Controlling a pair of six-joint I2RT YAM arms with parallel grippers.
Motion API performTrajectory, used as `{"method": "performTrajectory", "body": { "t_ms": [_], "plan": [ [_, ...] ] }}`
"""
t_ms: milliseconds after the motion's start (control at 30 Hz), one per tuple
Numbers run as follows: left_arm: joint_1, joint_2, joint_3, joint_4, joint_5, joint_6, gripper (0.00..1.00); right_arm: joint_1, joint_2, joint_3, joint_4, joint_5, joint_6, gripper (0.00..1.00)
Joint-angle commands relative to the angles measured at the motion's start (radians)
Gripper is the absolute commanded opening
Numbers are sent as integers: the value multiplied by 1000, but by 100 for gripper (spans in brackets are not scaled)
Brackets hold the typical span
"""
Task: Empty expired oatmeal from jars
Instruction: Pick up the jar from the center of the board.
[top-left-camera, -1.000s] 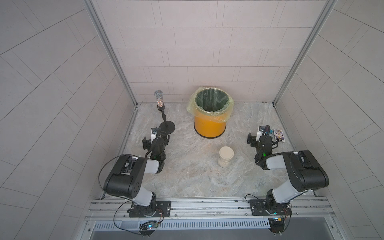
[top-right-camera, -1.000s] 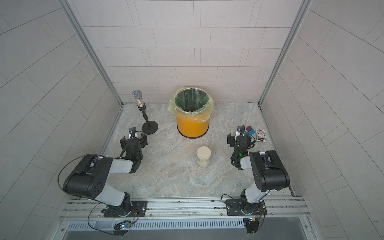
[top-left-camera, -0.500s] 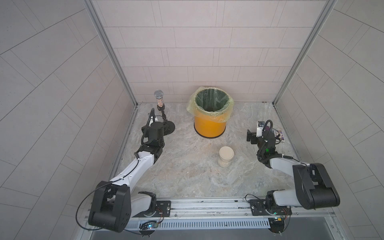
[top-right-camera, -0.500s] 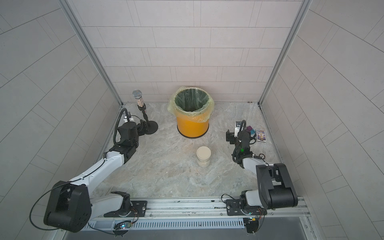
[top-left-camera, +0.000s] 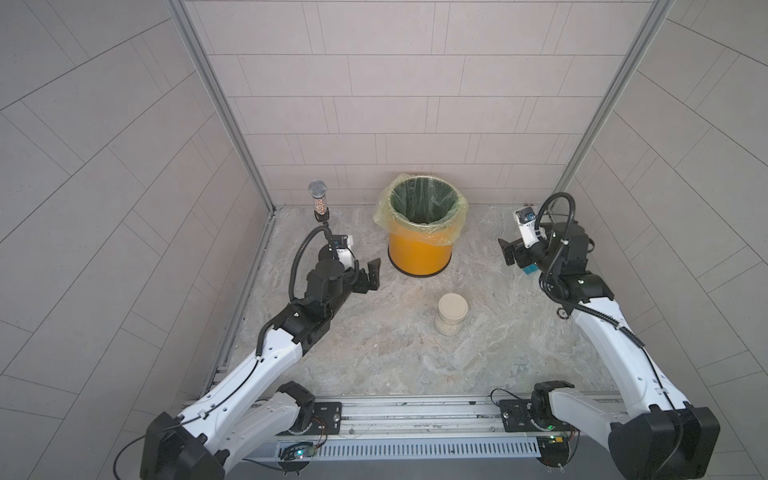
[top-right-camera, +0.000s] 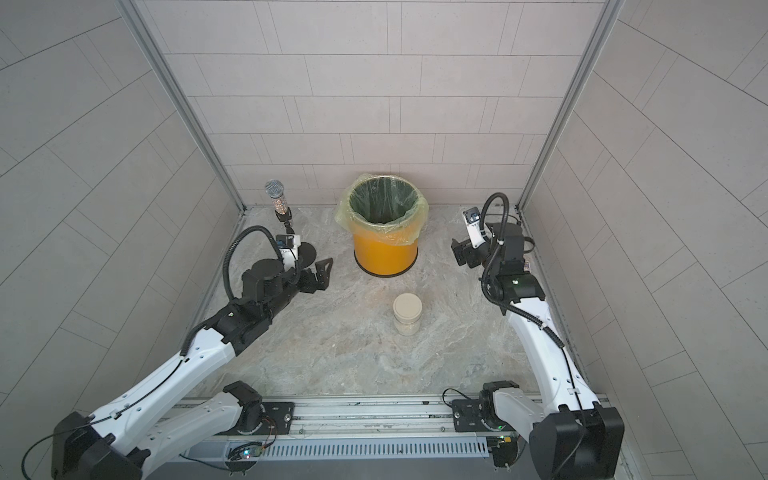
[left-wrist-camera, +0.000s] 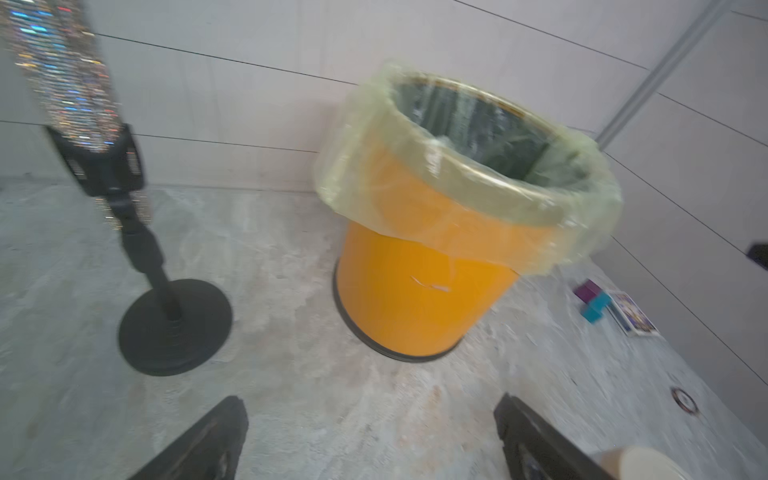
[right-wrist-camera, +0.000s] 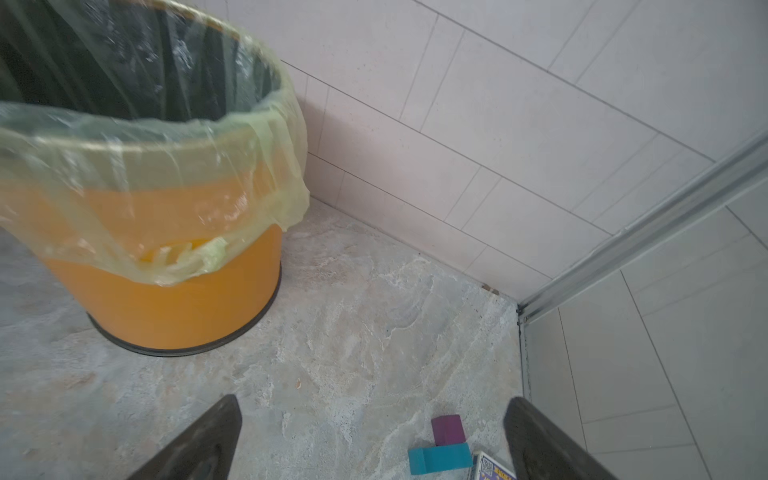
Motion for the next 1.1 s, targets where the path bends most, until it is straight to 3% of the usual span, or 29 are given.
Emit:
{"method": "performTrajectory", "body": {
  "t_ms": [0, 200, 433, 600, 767, 1067],
  "plan": [
    [-111, -6, -30, -36, -45, 20, 100, 1, 20, 156, -467, -130, -96, 100],
    [-313, 14, -127, 58, -146, -38, 100, 8, -6, 212, -660, -314, -175, 99],
    [-566, 116, -105, 64, -269, 6, 100, 46, -8, 282, -890, -425, -230, 99],
    [-660, 153, -107, 94, -320, 5, 100, 137, 21, 285, -969, -407, -263, 99],
    [-687, 129, -173, 169, -323, -19, 100, 329, 39, 231, -922, -233, -199, 99],
    [-752, 99, -260, 223, -385, -49, 100, 467, 177, 212, -862, -116, -135, 99]
  ]
}}
